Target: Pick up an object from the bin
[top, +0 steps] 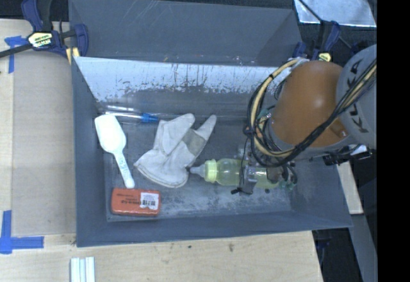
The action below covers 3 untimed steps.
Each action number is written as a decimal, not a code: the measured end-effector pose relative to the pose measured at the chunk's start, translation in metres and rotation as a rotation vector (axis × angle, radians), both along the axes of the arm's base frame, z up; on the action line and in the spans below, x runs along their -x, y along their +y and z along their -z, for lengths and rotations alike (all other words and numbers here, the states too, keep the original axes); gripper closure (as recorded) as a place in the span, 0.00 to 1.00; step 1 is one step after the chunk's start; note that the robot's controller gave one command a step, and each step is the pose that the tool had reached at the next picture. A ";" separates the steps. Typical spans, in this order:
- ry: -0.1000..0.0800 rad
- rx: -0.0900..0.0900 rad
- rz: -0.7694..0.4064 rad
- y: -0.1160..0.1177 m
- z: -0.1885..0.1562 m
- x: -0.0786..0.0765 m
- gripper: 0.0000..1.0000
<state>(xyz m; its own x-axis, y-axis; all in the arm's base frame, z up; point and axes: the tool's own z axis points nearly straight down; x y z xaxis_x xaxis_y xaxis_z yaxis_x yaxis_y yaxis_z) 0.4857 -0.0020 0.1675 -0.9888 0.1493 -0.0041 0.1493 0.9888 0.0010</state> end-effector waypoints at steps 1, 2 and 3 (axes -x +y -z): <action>0.001 0.000 0.060 -0.022 -0.016 -0.032 1.00; -0.001 0.002 0.062 -0.024 -0.021 -0.032 1.00; -0.005 0.002 -0.062 -0.018 -0.062 -0.028 1.00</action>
Offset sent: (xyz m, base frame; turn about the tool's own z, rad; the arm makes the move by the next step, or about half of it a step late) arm 0.0115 0.0090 0.1058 0.0216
